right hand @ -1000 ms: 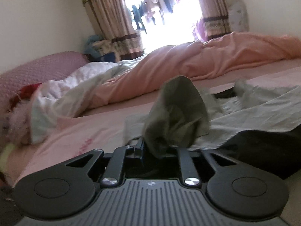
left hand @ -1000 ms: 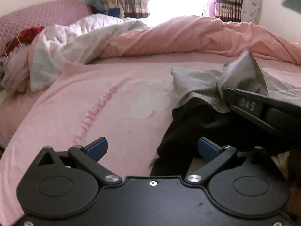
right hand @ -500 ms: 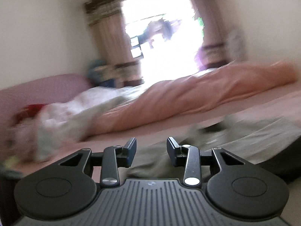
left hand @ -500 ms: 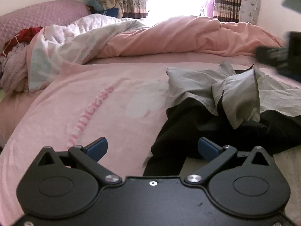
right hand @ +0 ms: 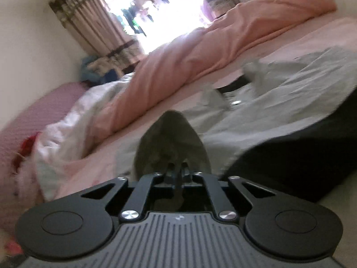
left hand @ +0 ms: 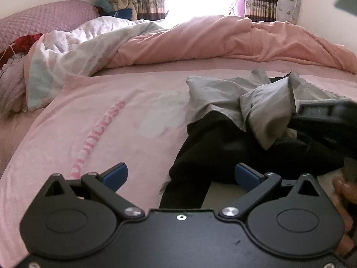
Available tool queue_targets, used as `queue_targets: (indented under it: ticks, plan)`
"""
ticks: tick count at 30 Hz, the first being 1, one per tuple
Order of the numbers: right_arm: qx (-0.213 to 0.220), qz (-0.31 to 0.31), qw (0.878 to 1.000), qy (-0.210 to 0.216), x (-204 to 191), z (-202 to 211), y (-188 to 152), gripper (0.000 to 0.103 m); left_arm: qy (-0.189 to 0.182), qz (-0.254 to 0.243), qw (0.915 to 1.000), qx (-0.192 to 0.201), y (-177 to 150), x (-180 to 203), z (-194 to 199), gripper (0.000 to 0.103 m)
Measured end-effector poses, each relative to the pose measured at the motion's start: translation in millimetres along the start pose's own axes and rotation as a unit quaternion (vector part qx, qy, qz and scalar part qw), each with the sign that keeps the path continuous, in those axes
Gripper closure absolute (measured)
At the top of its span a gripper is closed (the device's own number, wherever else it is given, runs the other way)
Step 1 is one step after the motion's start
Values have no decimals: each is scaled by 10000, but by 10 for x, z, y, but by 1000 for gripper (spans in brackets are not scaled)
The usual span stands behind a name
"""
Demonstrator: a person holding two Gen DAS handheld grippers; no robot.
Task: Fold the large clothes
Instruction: 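Lower the sleeve onto the coat and open the right gripper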
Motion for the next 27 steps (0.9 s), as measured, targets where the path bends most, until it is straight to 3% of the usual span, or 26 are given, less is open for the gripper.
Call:
queue_targets:
  ticks: [4, 5, 8, 9, 10, 13, 14, 15, 17, 18, 19, 20, 24, 27]
  plan:
    - [154, 330, 9963, 782, -436, 51, -7, 101, 71, -11, 10000, 0, 21, -17, -15, 0]
    - [94, 390, 9940, 1020, -523, 64, -27, 96, 84, -13, 10000, -7, 16, -23, -16, 0]
    - [54, 365, 9918, 1222, -604, 110, -85, 62, 100, -22, 9999, -46, 8, -32, -31, 0]
    - [84, 322, 9914, 1262, -593, 140, -88, 54, 115, -26, 9999, -52, 6, -34, -35, 0]
    - [120, 255, 9908, 1325, -570, 175, -89, 51, 121, -29, 9999, -56, 4, -38, -34, 0]
    - [419, -85, 9871, 1542, -440, 359, 27, 57, 127, -33, 9999, -71, -2, -40, -37, 0]
    - [681, -206, 9856, 1532, -369, 459, 77, 71, 127, -36, 9999, -75, -2, -41, -37, 0]
    - [973, -344, 9839, 1457, -286, 557, 131, 78, 130, -38, 9999, -74, -2, -41, -36, 0]
    - [1244, -527, 9871, 858, -90, 601, 212, 78, 131, -38, 9999, -62, -4, -42, -33, 0]
    - [1015, -357, 9930, 478, -42, 504, 196, 84, 135, -36, 9999, -60, -6, -43, -34, 0]
    - [773, -174, 9958, 457, -49, 388, 152, 88, 140, -31, 9999, -59, -7, -45, -36, 0]
    - [543, -26, 9965, 641, -91, 269, 82, 92, 141, -24, 9999, -53, -10, -46, -36, 0]
    - [-391, 477, 9894, 1313, -423, -206, -319, 91, 202, -82, 9998, -19, -3, -53, -27, 0]
    - [-968, 335, 9885, 1116, -441, -533, -547, 90, 354, -70, 9994, -1, 19, -98, -42, 0]
Point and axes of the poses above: each gripper's, at about its wrist camera, not at the fingertips, and z roughly against the way its jaws point, x to its right, y to its top, the point moved 8 cm from there along -z, roughly the way its jaws point, and after that the axes turned 4 degrees about x, right-handed, at the moved point
